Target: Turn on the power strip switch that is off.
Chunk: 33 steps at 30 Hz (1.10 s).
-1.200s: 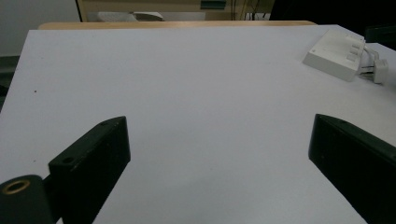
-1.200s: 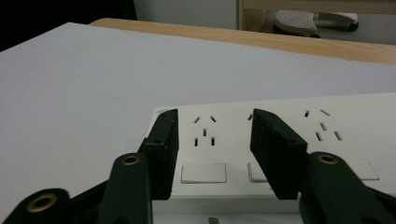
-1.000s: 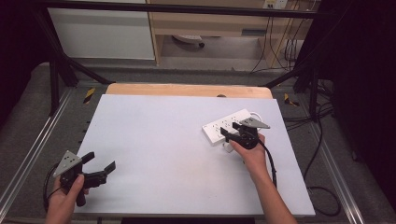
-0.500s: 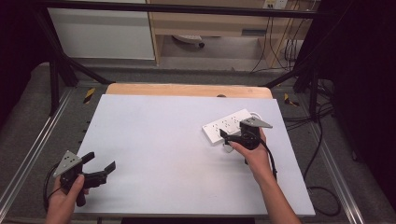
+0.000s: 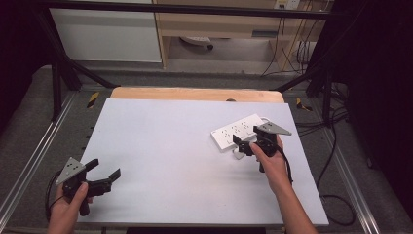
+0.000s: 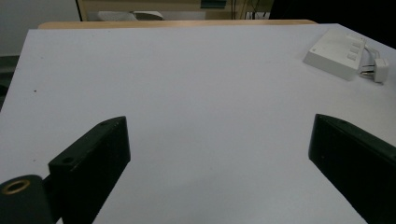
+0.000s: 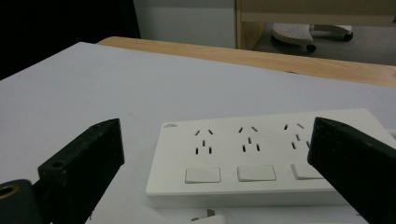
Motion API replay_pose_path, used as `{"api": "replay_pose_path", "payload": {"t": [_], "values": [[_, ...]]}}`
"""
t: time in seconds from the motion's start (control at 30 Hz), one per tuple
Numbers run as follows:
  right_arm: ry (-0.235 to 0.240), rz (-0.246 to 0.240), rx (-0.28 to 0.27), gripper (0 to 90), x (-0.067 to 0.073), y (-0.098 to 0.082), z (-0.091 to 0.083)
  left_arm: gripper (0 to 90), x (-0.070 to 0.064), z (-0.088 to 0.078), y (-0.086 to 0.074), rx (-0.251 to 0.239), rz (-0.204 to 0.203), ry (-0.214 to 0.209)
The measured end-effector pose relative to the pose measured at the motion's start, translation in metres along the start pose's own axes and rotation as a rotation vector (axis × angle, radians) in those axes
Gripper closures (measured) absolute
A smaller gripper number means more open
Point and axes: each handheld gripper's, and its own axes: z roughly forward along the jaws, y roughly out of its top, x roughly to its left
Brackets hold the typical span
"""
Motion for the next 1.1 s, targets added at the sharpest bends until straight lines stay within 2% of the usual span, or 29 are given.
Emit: {"api": "replay_pose_path", "payload": {"t": [0.23, 0.43, 0.67, 1.1], "values": [[-0.003, -0.002, -0.027, 4.7, -0.003, 0.004, -0.015, 5.5, 0.0, 0.0, 0.0, 0.001, -0.002, 0.0], [-0.017, -0.02, -0.027, 4.7, -0.007, 0.003, -0.03, 5.5, 0.0, 0.0, 0.0, 0.002, 0.001, 0.001], [-0.033, -0.027, -0.026, 4.8, -0.015, -0.003, -0.046, 5.4, -0.001, 0.0, -0.001, 0.01, 0.01, 0.005], [-0.066, 0.001, -0.041, 5.1, -0.03, -0.019, -0.079, 5.5, -0.001, 0.0, -0.001, 0.013, 0.014, 0.005]]}}
